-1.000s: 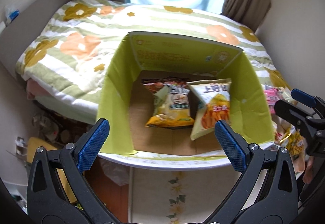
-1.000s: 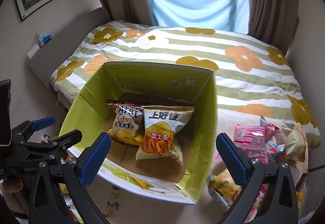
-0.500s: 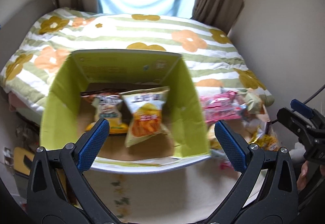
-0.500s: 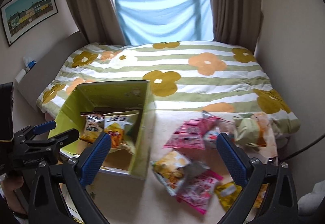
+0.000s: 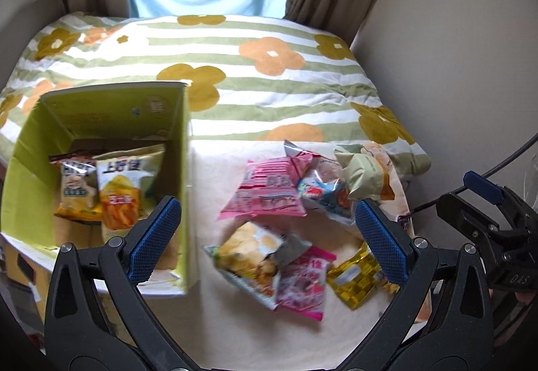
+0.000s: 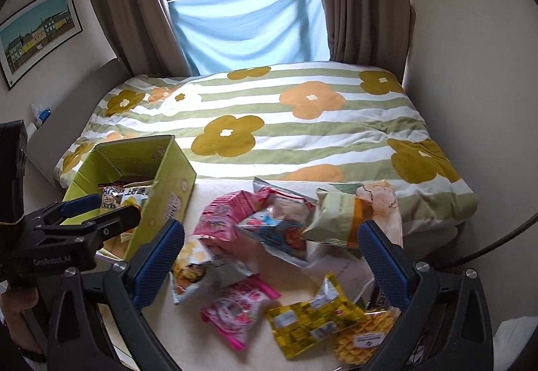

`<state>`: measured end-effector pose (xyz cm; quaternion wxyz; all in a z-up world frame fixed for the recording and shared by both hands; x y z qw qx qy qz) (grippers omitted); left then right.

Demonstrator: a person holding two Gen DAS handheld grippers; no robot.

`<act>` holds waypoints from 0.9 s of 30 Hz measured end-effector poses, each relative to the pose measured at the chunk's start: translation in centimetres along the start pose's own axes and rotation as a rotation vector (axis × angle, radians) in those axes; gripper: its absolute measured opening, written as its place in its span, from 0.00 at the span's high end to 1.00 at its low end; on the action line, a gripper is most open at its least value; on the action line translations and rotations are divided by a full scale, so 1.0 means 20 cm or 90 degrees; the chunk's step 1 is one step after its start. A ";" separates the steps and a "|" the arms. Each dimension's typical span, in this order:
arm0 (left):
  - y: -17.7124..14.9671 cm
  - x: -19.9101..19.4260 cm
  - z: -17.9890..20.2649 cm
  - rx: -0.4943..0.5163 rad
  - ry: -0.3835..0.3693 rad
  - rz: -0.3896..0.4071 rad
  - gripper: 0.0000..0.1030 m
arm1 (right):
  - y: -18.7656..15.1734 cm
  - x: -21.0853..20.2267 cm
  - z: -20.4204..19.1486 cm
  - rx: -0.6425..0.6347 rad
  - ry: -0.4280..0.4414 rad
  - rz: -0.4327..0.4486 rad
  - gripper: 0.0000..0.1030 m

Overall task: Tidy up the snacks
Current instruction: 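Move both tools back toward the snack pile, then grasp the pink striped biscuit packet with left tool while right tool grasps the pale green bread packet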

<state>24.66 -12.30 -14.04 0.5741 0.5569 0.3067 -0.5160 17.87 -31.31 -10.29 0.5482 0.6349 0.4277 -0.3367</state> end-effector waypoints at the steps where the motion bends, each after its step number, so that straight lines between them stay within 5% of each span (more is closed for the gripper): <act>1: 0.02 0.03 0.02 -0.001 0.001 -0.007 0.00 | 0.01 0.01 0.03 -0.002 0.000 -0.004 0.00; 9: 0.19 0.30 0.12 0.021 0.019 -0.080 0.01 | 0.09 0.18 0.23 0.027 0.023 -0.038 0.00; 27: 0.35 0.93 0.01 0.042 0.016 -0.276 0.25 | 0.24 0.62 0.39 0.112 0.029 -0.127 0.00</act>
Point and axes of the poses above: each gripper's, at about its wrist camera, not at the fingertips, and x roughly the way its jaws point, z to its right, y to its top, the point moved 2 cm from there along x, roughly the way its jaws point, and after that the axes turned 15 degrees about -z, right-handed, at the moved point
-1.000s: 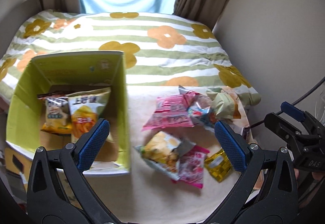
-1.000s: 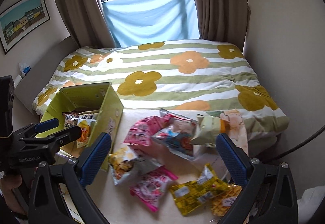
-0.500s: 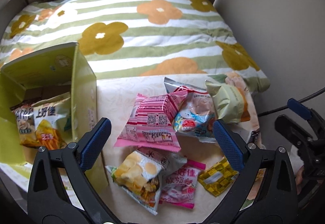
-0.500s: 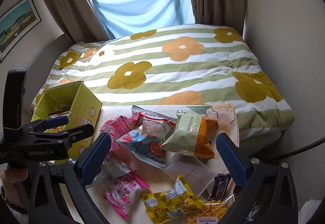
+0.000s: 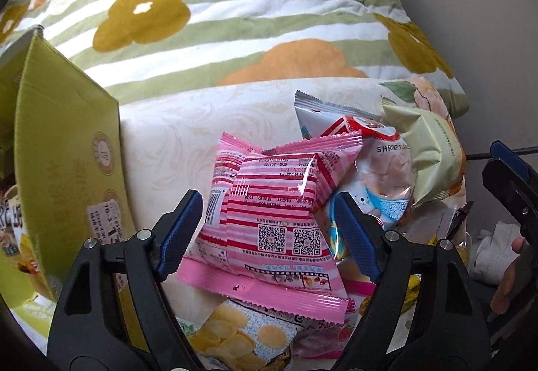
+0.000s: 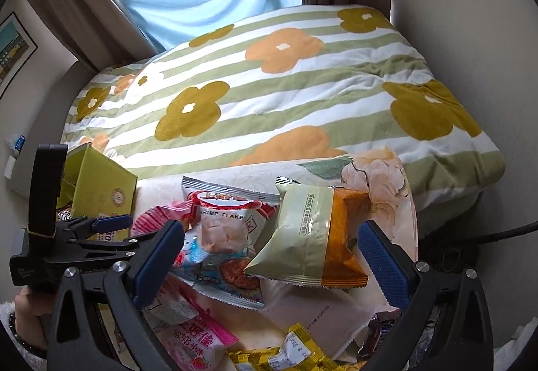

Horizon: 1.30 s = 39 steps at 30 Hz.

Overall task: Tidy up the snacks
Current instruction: 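Grasp the pink striped biscuit packet with left tool while right tool grasps the pale green bread packet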

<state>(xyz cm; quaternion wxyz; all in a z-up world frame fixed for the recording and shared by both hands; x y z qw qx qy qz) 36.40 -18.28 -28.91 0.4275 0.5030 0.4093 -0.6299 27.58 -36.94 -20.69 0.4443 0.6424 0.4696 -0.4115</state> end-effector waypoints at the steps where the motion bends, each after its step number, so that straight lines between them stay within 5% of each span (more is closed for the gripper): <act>1: 0.00 0.02 -0.01 -0.003 -0.006 -0.007 0.27 | 0.01 0.01 0.01 0.003 -0.001 -0.004 0.00; 8: 0.02 0.07 -0.05 -0.022 -0.049 -0.033 0.29 | 0.04 0.11 0.07 0.036 -0.012 -0.036 0.00; 16: 0.01 0.07 -0.04 -0.009 -0.039 -0.031 0.39 | 0.06 0.20 0.13 0.061 -0.027 -0.062 0.00; 28: 0.00 0.01 -0.04 -0.019 -0.057 -0.009 0.41 | 0.10 0.32 0.16 0.071 -0.072 -0.089 0.01; 31: 0.00 -0.01 -0.04 -0.018 -0.056 -0.001 0.41 | 0.10 0.36 0.16 0.070 -0.077 -0.101 0.11; 33: 0.00 -0.02 -0.04 -0.019 -0.056 0.003 0.41 | 0.09 0.39 0.16 0.068 -0.074 -0.108 0.30; 39: -0.01 -0.07 -0.03 -0.022 -0.056 0.023 0.41 | 0.07 0.35 0.14 0.057 -0.080 -0.089 0.40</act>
Point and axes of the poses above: each gripper's, at about its wrist camera, not at the fingertips, and x roughly the way its jaws point, z to its right, y to its top, the point moved 2 cm from there along x, roughly the way its jaws point, and after that the axes turned 15 degrees about -z, right-handed, at the moved point
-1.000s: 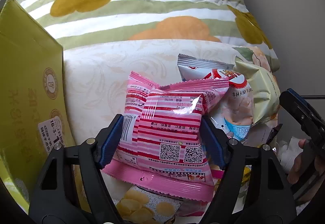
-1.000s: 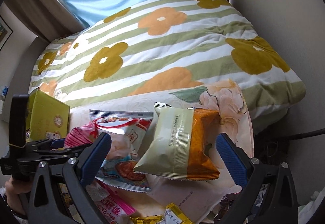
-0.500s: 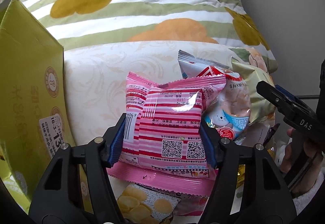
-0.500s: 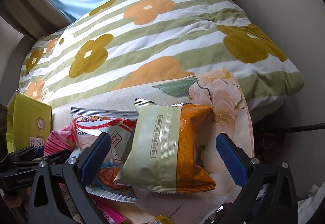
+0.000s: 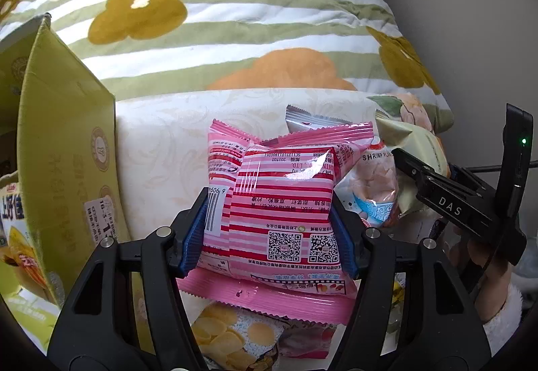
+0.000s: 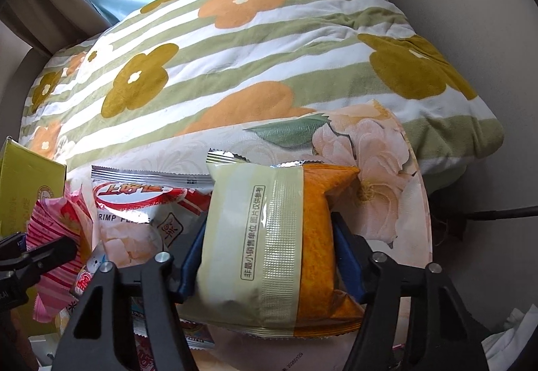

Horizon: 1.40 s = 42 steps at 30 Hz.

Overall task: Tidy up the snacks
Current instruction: 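Grasp the pink striped biscuit packet with left tool while right tool grasps the pale green bread packet, then carry both packets over the box and open both tools to release them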

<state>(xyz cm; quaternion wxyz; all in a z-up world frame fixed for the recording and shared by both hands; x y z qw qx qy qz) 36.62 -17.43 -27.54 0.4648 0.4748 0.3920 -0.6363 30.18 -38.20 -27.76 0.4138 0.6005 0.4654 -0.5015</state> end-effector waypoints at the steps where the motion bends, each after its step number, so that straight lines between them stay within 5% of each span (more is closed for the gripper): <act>1: 0.00 -0.02 0.01 0.000 0.000 0.005 0.41 | -0.01 -0.02 0.00 -0.002 -0.001 0.005 0.40; 21: -0.32 -0.60 0.07 -0.025 -0.006 0.183 0.41 | -0.25 -0.68 -0.25 -0.127 0.044 0.174 0.41; 34: -0.62 -1.01 -0.47 -0.135 0.030 0.286 0.41 | -0.41 -0.88 -0.84 -0.289 0.109 0.228 0.41; 42: -0.67 -1.04 -0.89 -0.151 0.052 0.276 0.41 | -0.44 -0.83 -1.23 -0.296 0.126 0.224 0.41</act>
Point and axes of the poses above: each gripper's, at about its wrist camera, not at the fingertips, and x roughly the way its jaws point, z to its right, y to its top, the point moved 2 cm from there along x, roughly the way its jaws point, and after that the axes turned 15 degrees about -z, right-handed, at the moved point
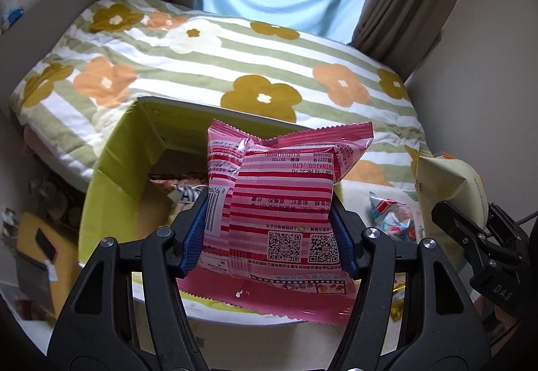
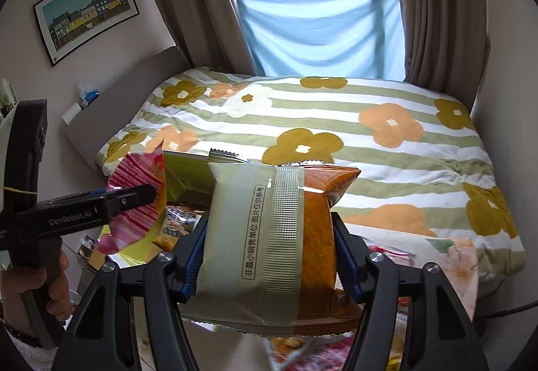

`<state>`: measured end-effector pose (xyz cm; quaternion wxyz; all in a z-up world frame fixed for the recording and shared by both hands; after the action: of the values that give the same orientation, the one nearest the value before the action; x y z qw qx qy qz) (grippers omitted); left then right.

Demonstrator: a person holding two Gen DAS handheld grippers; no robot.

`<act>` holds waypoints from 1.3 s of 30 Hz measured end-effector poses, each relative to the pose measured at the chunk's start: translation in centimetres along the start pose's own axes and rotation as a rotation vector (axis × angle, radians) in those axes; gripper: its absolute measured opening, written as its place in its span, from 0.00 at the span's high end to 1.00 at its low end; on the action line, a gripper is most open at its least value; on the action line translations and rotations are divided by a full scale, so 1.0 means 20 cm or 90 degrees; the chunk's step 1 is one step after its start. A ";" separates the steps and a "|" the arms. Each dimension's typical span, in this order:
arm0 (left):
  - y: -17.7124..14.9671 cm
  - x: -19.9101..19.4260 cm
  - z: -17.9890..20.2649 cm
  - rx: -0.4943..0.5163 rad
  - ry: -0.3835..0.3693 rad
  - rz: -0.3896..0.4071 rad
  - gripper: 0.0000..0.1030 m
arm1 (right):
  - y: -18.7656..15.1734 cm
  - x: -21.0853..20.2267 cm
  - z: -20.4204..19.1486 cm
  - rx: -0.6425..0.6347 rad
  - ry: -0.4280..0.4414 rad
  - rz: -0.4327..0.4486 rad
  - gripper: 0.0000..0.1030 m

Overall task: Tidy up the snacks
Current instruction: 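Carry both packets over the box and open both tools to release them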

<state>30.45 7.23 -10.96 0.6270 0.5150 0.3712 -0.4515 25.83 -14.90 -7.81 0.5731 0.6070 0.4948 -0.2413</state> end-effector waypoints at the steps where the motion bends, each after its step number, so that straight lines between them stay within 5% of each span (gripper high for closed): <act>1: 0.00 0.00 -0.05 0.000 0.004 -0.001 0.41 | 0.02 0.03 -0.05 -0.002 0.000 -0.004 0.41; 15: -0.01 0.32 -0.63 0.022 0.042 -0.073 0.40 | 0.10 0.41 -0.41 0.032 -0.014 -0.064 0.41; 17: -0.02 0.34 -0.65 0.020 0.026 -0.072 0.28 | 0.10 0.43 -0.43 0.039 -0.021 -0.073 0.41; 19: -0.03 0.34 -0.65 0.021 0.028 -0.060 0.00 | 0.10 0.45 -0.44 0.044 -0.030 -0.079 0.41; 30: -0.13 0.25 -0.62 0.064 0.062 -0.042 0.00 | 0.07 0.50 -0.44 0.048 -0.025 -0.103 0.41; 39: -0.15 0.21 -0.66 0.046 0.082 -0.037 0.00 | 0.07 0.62 -0.52 0.058 0.071 -0.135 0.35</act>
<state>28.95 19.21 -18.25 0.5695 0.5543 0.4088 -0.4486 29.00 -1.05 -15.48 0.4879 0.5891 0.5761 -0.2882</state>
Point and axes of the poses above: each gripper's, at about its wrist camera, not at the fingertips, and x roughly the way its jaws point, z to its right, y to its top, the point moved 2 cm from there along x, roughly the way its jaws point, and after that the axes turned 15 degrees about -z, right-handed, at the moved point
